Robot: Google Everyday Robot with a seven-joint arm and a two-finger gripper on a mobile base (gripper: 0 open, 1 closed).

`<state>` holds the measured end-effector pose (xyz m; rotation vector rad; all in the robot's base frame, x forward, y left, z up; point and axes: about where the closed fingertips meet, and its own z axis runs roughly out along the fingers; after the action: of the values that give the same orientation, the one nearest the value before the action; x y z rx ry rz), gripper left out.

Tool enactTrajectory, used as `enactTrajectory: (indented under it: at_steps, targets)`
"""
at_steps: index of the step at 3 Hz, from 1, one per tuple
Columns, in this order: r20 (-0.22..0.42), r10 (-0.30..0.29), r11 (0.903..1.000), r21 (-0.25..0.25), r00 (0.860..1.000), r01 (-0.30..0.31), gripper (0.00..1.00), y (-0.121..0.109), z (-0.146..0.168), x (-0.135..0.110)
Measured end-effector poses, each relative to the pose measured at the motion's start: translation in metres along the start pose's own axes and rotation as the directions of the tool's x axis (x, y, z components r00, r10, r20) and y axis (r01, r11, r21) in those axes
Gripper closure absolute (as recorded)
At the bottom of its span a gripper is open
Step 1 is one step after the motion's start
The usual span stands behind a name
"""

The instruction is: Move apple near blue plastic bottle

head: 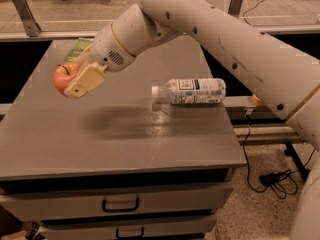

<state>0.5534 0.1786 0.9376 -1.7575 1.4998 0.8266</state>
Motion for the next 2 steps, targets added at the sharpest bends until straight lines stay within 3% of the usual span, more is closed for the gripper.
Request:
enactTrajectory:
  at_steps: [2]
  targets:
    - [-0.09,0.033,0.9984,0.049,0.995,-0.029,1.0,-0.03,-0.053,0.069]
